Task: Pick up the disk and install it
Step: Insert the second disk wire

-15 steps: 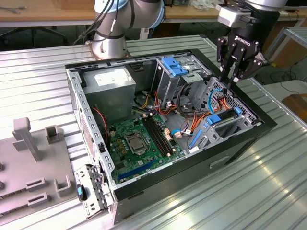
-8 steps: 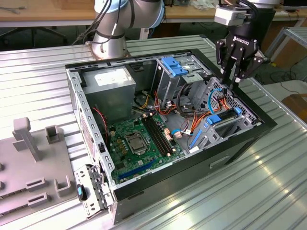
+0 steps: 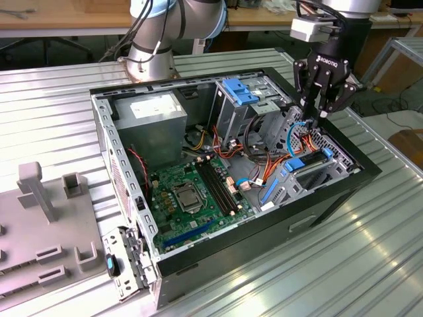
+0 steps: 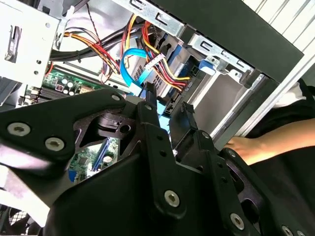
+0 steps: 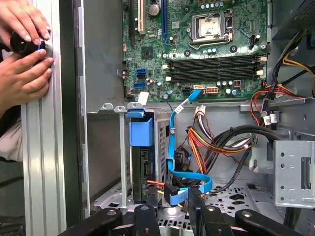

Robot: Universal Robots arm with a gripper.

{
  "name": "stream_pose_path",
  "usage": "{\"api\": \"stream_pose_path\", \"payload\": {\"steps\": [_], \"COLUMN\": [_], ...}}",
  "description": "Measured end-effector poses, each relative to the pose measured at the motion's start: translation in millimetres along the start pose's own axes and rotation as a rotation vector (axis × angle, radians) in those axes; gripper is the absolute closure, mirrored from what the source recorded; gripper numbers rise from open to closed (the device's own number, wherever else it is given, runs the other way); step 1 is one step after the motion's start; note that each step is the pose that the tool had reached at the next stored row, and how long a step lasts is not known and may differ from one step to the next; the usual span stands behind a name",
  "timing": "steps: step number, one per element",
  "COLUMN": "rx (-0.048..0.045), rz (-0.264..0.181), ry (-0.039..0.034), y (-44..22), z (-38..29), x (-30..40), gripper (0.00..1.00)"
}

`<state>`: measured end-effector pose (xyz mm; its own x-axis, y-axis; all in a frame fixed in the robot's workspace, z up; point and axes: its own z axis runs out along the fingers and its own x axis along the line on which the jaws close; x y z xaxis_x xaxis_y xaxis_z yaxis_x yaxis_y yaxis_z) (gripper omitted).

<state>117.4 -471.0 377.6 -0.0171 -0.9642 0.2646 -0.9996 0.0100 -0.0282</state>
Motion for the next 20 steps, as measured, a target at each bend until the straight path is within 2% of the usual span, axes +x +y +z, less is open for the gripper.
{"api": "stream_pose_path", "payload": {"steps": [17,18,19,20], "rx": [0.0003,0.0006,0.0009,0.0012], "rz": [-0.001,-0.002,-0.003,-0.003], "ry": [-0.0002,0.0002,0.0189,0.0248], "y": [0.2,0.1,0.1,0.1], "z": [4.7,4.8,5.0,5.0], "x": [-1.3,-1.3,-0.5,-0.4], "gripper": [0.62,0.71,0.83,0.83]}}
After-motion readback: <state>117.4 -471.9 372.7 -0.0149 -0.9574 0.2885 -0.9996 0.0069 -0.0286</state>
